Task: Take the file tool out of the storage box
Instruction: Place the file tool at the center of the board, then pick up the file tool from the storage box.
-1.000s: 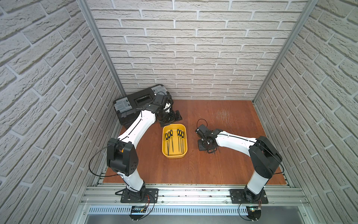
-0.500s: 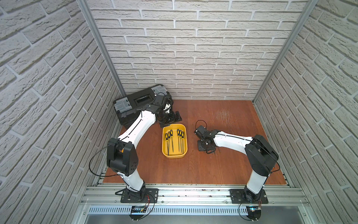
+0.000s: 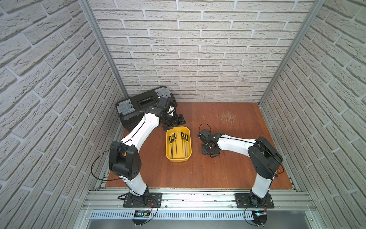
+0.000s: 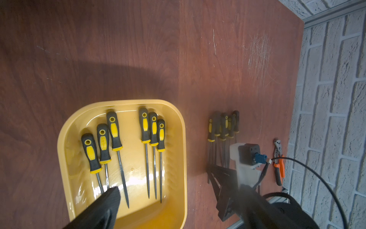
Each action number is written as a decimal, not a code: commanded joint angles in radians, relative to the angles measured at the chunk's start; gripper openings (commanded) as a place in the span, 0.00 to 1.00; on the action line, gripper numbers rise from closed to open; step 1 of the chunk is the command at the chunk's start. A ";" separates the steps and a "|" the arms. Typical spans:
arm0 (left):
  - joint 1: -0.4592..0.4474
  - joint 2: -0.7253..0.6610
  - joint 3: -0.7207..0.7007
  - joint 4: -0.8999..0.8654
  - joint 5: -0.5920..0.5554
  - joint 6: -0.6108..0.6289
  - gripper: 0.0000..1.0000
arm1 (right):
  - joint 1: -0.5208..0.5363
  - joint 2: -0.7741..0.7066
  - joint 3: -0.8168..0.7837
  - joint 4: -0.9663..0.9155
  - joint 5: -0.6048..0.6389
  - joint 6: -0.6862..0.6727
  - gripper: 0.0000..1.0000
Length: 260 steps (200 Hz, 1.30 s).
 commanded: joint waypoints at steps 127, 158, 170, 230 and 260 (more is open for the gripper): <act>-0.070 0.102 0.031 -0.123 -0.179 0.117 0.96 | 0.007 -0.170 0.039 -0.086 0.065 -0.119 0.57; -0.072 0.127 0.033 -0.123 -0.188 0.122 0.92 | 0.007 -0.246 0.042 -0.090 0.055 -0.151 0.84; -0.074 0.139 0.040 -0.125 -0.191 0.125 0.90 | 0.007 -0.266 0.051 -0.100 0.053 -0.168 0.94; -0.093 0.222 0.084 -0.152 -0.239 0.141 0.76 | 0.006 -0.377 0.065 -0.100 -0.006 -0.227 1.00; -0.099 0.271 0.101 -0.144 -0.248 0.146 0.64 | 0.005 -0.410 0.071 -0.108 -0.023 -0.232 1.00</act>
